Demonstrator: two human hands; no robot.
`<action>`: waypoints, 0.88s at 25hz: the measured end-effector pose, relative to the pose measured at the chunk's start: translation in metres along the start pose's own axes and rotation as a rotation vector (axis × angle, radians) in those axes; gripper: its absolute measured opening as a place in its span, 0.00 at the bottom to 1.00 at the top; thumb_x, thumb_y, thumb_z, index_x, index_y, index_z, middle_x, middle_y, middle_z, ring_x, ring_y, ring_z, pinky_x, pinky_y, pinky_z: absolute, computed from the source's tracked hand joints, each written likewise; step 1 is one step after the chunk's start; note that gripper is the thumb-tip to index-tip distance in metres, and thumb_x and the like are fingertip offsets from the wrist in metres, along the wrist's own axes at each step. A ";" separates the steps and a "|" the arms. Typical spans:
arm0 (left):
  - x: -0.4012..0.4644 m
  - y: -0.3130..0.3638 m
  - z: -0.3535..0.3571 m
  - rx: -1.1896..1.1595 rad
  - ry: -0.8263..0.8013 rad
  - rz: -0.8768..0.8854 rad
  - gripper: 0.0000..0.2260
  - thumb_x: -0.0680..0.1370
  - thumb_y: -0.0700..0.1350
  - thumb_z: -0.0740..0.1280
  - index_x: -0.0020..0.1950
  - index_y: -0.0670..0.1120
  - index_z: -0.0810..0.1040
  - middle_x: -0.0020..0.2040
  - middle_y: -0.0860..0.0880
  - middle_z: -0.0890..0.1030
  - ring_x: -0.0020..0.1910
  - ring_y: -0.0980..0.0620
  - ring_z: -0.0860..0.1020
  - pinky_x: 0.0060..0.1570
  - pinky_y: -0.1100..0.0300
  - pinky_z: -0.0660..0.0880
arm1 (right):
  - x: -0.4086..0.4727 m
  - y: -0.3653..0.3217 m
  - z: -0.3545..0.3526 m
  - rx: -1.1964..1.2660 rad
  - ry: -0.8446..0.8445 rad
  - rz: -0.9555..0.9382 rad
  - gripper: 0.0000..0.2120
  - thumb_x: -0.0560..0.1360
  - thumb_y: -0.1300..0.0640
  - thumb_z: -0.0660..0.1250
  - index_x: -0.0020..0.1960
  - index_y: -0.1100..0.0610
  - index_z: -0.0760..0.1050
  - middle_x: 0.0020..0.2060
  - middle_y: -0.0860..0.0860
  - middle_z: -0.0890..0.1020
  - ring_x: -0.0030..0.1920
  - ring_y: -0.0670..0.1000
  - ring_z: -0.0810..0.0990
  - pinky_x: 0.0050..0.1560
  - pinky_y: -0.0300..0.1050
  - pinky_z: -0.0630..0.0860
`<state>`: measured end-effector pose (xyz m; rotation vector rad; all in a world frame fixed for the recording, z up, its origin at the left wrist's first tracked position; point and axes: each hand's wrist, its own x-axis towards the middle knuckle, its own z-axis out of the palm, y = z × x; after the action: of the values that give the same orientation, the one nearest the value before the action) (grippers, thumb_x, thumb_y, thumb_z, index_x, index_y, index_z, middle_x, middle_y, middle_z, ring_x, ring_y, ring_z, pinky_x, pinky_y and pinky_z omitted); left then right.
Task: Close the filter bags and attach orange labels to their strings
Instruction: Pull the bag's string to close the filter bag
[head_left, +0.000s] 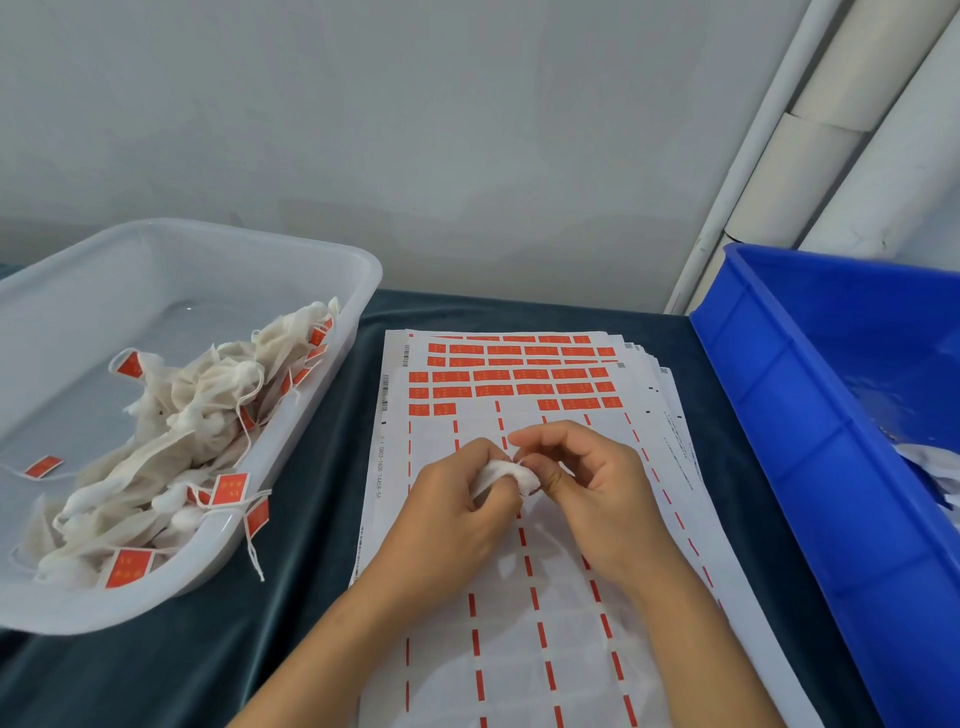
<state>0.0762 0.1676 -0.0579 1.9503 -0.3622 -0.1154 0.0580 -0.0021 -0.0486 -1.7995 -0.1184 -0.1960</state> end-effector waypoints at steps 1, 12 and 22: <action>0.000 0.000 0.000 0.000 -0.001 -0.001 0.05 0.83 0.53 0.66 0.48 0.57 0.79 0.42 0.59 0.81 0.42 0.60 0.79 0.37 0.73 0.73 | 0.000 0.001 0.001 -0.011 0.002 0.003 0.15 0.81 0.61 0.70 0.54 0.40 0.84 0.48 0.43 0.86 0.53 0.47 0.84 0.54 0.40 0.82; -0.001 0.002 0.005 -0.022 0.105 0.028 0.07 0.84 0.49 0.65 0.47 0.57 0.77 0.42 0.57 0.82 0.43 0.56 0.79 0.41 0.69 0.77 | 0.000 0.006 0.009 -0.079 0.043 0.018 0.07 0.80 0.55 0.71 0.50 0.41 0.83 0.45 0.39 0.86 0.50 0.43 0.84 0.48 0.30 0.79; 0.005 0.001 0.003 -0.281 0.197 -0.058 0.04 0.83 0.45 0.69 0.49 0.51 0.81 0.44 0.57 0.85 0.46 0.56 0.86 0.42 0.67 0.81 | 0.000 0.008 0.013 -0.211 0.045 -0.020 0.06 0.79 0.47 0.71 0.54 0.45 0.83 0.46 0.37 0.85 0.50 0.41 0.83 0.49 0.32 0.80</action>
<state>0.0799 0.1632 -0.0578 1.6769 -0.1502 -0.0096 0.0607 0.0089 -0.0591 -2.0029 -0.0864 -0.2715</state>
